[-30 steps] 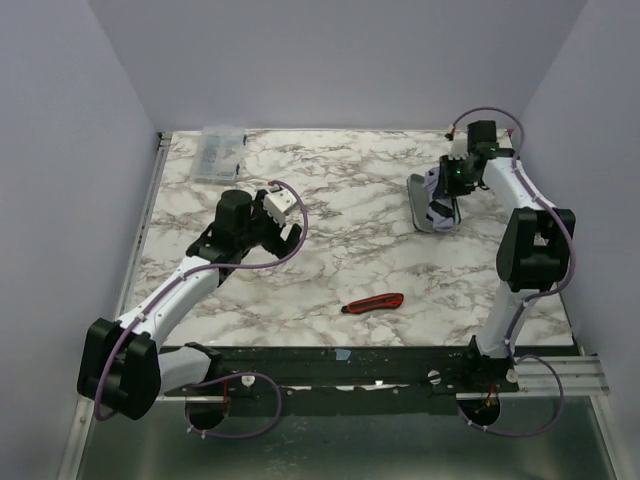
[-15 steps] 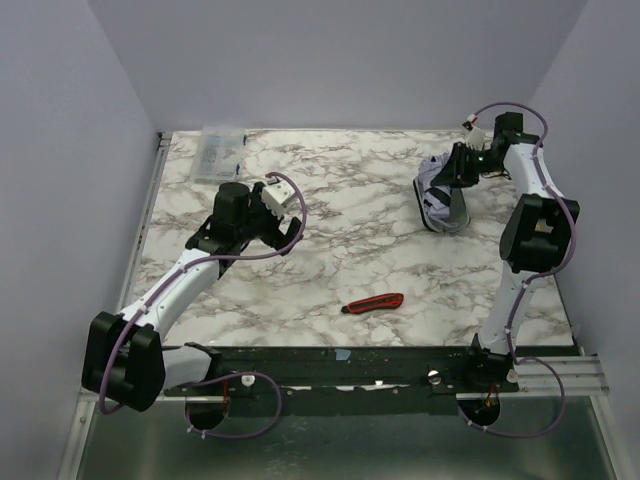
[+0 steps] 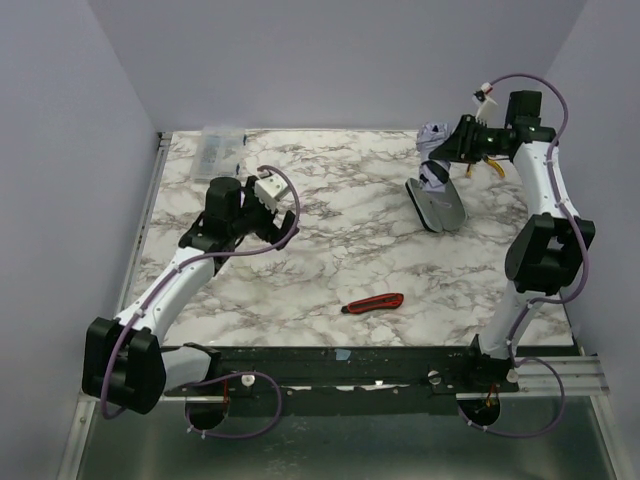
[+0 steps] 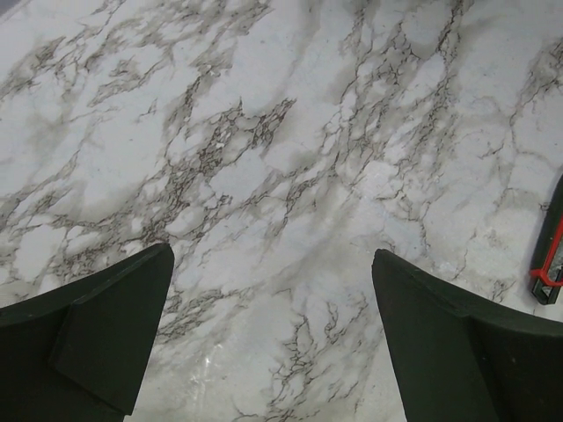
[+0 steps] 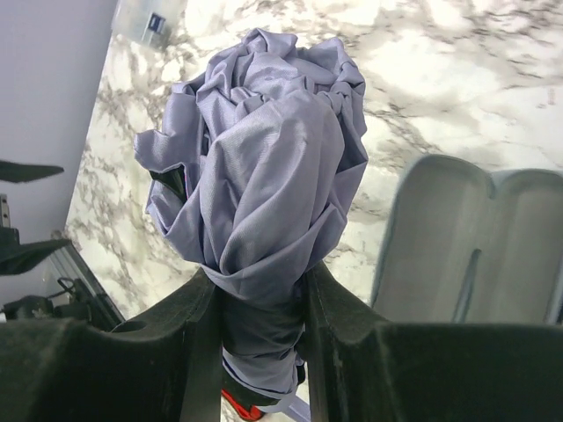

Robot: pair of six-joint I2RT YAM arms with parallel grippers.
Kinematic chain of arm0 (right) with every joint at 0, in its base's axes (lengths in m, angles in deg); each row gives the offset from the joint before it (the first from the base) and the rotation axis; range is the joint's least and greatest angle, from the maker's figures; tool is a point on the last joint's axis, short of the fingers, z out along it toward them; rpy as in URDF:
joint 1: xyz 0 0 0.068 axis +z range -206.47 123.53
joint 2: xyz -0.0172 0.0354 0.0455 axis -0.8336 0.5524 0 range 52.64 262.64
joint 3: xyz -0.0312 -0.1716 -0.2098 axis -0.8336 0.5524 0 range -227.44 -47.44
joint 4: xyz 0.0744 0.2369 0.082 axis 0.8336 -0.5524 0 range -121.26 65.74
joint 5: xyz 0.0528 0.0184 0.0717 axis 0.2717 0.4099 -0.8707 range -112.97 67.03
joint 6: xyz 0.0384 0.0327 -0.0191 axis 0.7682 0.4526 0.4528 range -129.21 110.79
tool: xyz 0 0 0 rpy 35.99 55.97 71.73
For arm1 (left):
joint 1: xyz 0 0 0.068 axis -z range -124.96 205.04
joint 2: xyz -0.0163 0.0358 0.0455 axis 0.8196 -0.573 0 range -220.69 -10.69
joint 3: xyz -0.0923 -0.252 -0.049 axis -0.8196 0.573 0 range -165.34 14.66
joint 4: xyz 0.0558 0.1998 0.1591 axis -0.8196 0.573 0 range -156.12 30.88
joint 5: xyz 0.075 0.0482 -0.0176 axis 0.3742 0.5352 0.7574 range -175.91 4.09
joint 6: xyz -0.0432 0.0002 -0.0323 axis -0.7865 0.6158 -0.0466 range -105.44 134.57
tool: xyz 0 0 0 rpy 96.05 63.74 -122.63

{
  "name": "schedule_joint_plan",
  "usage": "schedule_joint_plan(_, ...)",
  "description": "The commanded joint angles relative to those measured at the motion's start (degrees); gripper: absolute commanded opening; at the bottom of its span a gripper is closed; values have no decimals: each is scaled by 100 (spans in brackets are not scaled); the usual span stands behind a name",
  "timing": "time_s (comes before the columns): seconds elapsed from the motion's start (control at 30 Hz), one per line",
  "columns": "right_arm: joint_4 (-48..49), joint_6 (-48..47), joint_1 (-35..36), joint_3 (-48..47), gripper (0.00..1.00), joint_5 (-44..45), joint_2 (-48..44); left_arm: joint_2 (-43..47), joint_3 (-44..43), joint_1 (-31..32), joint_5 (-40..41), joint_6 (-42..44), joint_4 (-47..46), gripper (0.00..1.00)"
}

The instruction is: Open the umbrella

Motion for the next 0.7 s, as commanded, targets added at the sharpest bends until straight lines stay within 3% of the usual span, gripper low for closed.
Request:
schedule_joint_plan(0.0, 45, -389, 569, 159, 1, -104, -384, 272, -454, -181, -81, -237, 330, 98)
schedule_joint_plan(0.13, 641, 0, 1142, 708, 1, -257, -908, 660, -597, -374, -460, -467, 490, 98)
schedule_joint_plan(0.33, 2849, 799, 2316, 2452, 1, -509, -2355, 1496, -815, -688, -962, -63, 1301, 98)
schedule_joint_plan(0.5, 3126, 706, 3189, 2643, 1, -229, -2780, 1993, -1087, -730, -2131, 234, 2288, 98)
schedule_joint_plan(0.67, 3440, 479, 3583, 2495, 1, 368, -2978, 2345, -894, -729, -2564, -822, 1783, 97)
